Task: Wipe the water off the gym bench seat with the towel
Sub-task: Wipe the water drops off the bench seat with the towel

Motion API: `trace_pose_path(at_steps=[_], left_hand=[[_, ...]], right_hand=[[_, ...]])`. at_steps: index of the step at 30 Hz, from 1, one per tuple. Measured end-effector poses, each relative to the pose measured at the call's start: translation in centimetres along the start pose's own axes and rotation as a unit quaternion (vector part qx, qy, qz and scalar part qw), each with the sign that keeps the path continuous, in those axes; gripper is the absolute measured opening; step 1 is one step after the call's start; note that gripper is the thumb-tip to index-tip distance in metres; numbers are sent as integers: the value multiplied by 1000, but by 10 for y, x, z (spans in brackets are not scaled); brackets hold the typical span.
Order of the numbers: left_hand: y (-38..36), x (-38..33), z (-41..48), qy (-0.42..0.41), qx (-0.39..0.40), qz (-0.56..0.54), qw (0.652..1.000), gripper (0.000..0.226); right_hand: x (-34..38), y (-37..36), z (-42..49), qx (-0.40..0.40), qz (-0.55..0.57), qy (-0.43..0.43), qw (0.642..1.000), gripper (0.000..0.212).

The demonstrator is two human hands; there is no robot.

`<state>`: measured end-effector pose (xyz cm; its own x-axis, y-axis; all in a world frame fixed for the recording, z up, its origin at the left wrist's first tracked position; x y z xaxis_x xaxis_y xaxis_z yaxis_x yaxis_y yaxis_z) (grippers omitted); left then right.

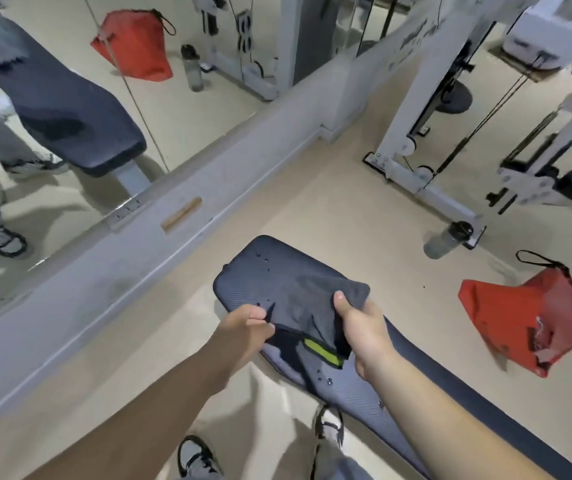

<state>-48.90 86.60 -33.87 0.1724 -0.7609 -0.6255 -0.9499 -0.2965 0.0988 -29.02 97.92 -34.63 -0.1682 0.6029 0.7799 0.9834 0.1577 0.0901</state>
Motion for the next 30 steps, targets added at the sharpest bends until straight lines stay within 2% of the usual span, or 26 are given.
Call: trace_pose_path(at_steps=[3, 5, 7, 10, 13, 15, 17, 20, 22, 25, 28, 30], left_hand=[[11, 12, 57, -18, -19, 25, 999, 21], [23, 22, 99, -47, -55, 47, 996, 16], [33, 35, 138, -65, -82, 70, 992, 22], [43, 64, 202, -97, -114, 156, 976, 13], [52, 93, 264, -148, -171, 280, 933, 7], [57, 108, 299, -172, -196, 347, 901, 28], [66, 106, 313, -206, -243, 381, 868, 40], [75, 100, 325, -263, -316, 392, 823, 34], [78, 102, 327, -273, -356, 372, 813, 31], [82, 112, 330, -294, -376, 327, 816, 32], [82, 128, 326, -311, -336, 262, 850, 38], [78, 142, 309, -322, -327, 234, 857, 39]], right_hand=[[13, -3, 51, -75, -108, 96, 987, 17], [13, -18, 85, -88, -194, 159, 964, 21], [-4, -43, 120, -76, -282, 206, 934, 34], [-76, -97, 179, 28, -435, 249, 865, 59], [-165, -137, 229, 130, -598, 249, 751, 63], [-184, -153, 252, 126, -638, 285, 704, 70], [-170, -171, 270, 113, -634, 325, 693, 73], [-144, -212, 313, 93, -633, 361, 678, 71], [-134, -238, 334, 88, -642, 362, 670, 71], [-128, -260, 345, 96, -650, 361, 662, 70], [-133, -257, 330, 120, -663, 365, 642, 67], [-147, -247, 304, 155, -664, 369, 632, 65]])
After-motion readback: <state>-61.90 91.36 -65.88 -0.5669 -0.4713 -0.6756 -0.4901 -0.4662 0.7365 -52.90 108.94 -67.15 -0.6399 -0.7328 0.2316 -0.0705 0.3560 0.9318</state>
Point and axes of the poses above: each hand's wrist, its own z-axis towards the middle knuckle, its own y-axis out of the back of the hand, x = y × z, the point moved 9 cm from there along z, towards the middle knuckle, and after that the axes turned 3 degrees about y, right-handed, at the moved point
